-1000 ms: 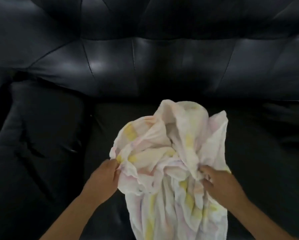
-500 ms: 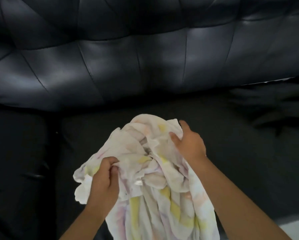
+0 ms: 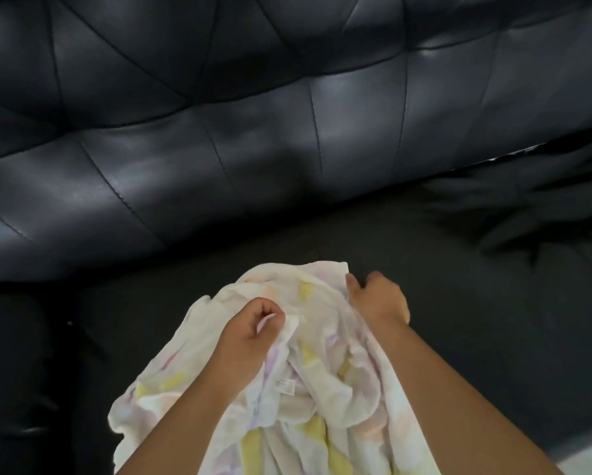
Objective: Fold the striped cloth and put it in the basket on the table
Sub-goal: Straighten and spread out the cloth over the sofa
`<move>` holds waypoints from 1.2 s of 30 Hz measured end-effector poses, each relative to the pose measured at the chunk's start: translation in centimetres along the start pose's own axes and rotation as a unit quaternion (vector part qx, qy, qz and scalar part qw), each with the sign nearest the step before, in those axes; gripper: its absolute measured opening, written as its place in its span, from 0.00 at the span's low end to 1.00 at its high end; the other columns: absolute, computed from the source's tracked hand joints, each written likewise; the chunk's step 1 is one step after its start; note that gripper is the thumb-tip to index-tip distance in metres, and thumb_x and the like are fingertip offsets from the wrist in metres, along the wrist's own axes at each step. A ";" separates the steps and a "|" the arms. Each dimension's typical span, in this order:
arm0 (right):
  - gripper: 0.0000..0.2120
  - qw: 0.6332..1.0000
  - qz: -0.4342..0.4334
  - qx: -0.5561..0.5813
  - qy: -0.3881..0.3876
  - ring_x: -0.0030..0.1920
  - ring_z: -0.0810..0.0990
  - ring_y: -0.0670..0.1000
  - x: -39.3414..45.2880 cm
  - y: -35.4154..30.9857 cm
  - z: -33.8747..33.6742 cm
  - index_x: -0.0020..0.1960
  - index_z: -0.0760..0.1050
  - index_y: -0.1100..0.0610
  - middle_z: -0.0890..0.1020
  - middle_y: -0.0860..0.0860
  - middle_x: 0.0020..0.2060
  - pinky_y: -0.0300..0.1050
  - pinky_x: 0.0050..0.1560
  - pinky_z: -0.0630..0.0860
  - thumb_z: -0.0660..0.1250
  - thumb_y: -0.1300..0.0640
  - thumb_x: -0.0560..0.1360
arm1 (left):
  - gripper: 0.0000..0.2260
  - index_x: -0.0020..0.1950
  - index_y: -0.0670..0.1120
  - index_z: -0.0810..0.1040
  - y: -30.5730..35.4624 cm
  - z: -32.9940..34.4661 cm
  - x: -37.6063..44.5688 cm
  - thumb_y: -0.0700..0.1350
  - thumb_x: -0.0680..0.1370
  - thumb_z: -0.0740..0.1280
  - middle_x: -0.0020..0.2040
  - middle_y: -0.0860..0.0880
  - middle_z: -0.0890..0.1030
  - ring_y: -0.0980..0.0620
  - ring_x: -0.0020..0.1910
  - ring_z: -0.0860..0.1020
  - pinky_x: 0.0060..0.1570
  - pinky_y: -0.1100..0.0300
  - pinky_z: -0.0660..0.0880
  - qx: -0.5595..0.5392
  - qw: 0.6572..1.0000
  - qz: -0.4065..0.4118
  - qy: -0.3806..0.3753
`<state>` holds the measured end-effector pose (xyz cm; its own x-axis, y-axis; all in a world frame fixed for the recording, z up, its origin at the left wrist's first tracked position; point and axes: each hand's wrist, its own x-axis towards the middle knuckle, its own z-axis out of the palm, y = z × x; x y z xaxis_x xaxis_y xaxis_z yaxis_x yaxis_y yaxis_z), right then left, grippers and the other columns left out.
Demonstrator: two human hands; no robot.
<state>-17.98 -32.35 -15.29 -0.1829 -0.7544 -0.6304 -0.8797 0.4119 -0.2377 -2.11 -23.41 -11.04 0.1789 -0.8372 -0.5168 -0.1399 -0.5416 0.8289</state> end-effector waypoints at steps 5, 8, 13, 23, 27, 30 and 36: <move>0.10 0.998 -0.038 0.006 -0.058 0.50 0.78 0.58 0.2 -0.6 3.1 0.49 0.75 0.57 0.80 0.59 0.50 0.43 0.42 0.67 0.60 0.51 0.75 | 0.14 0.45 0.55 0.77 0.3 -1.7 -0.4 0.34 0.75 0.63 0.44 0.58 0.78 0.69 0.46 0.76 0.44 0.79 0.69 0.044 0.998 -0.014 -0.031; 0.08 0.984 -0.089 0.153 -0.029 0.46 0.77 0.55 -0.7 0.0 2.7 0.51 0.78 0.59 0.80 0.55 0.43 0.39 0.43 0.66 0.63 0.57 0.75 | 0.14 0.40 0.52 0.79 1.8 -2.7 -0.5 0.34 0.75 0.63 0.36 0.62 0.81 0.74 0.41 0.75 0.37 0.87 0.65 0.077 0.995 -0.014 -0.065; 0.09 0.916 -0.179 0.348 -0.091 0.42 0.80 0.47 -5.8 0.5 0.2 0.52 0.80 0.65 0.82 0.55 0.39 0.35 0.48 0.72 0.66 0.67 0.73 | 0.15 0.35 0.54 0.76 4.1 -2.0 -1.1 0.35 0.75 0.62 0.34 0.61 0.78 0.70 0.34 0.76 0.33 0.82 0.69 0.035 0.996 -0.016 -0.084; 0.15 0.913 -0.336 0.197 0.124 0.48 0.76 0.45 -9.3 1.9 1.4 0.41 0.84 0.59 0.87 0.51 0.32 0.35 0.42 0.74 0.60 0.57 0.67 | 0.15 0.36 0.51 0.80 2.8 0.2 -2.1 0.37 0.77 0.61 0.47 0.47 0.78 0.47 0.45 0.76 0.49 0.47 0.76 -0.127 0.974 -0.122 -0.144; 0.13 0.920 -0.325 0.196 0.095 0.39 0.75 0.46 -9.9 1.8 1.6 0.39 0.82 0.51 0.83 0.47 0.28 0.33 0.29 0.71 0.58 0.53 0.68 | 0.14 0.39 0.52 0.81 2.2 0.5 -2.3 0.38 0.77 0.60 0.49 0.47 0.79 0.46 0.49 0.76 0.52 0.46 0.76 -0.126 0.976 -0.130 -0.123; 0.13 0.931 -0.294 0.205 0.067 0.41 0.80 0.49 -10.3 1.8 1.4 0.48 0.83 0.57 0.87 0.53 0.38 0.39 0.40 0.77 0.62 0.55 0.70 | 0.14 0.33 0.52 0.77 2.0 0.3 -2.2 0.39 0.76 0.62 0.39 0.47 0.77 0.46 0.42 0.74 0.46 0.51 0.73 -0.050 0.986 -0.112 -0.115; 0.19 0.979 -0.190 0.078 -0.016 0.55 0.78 0.51 -11.0 3.6 -2.0 0.62 0.72 0.52 0.81 0.51 0.51 0.39 0.53 0.71 0.65 0.47 0.73 | 0.08 0.53 0.50 0.71 2.4 -1.1 -2.8 0.39 0.78 0.59 0.42 0.54 0.73 0.59 0.39 0.72 0.38 0.67 0.68 0.081 0.993 -0.073 0.035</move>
<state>-20.01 -23.55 -7.76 0.1596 -0.8530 -0.4970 -0.8030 0.1807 -0.5680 -1.89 -22.26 -7.34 0.2760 -0.7441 -0.6084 -0.2608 -0.6673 0.6977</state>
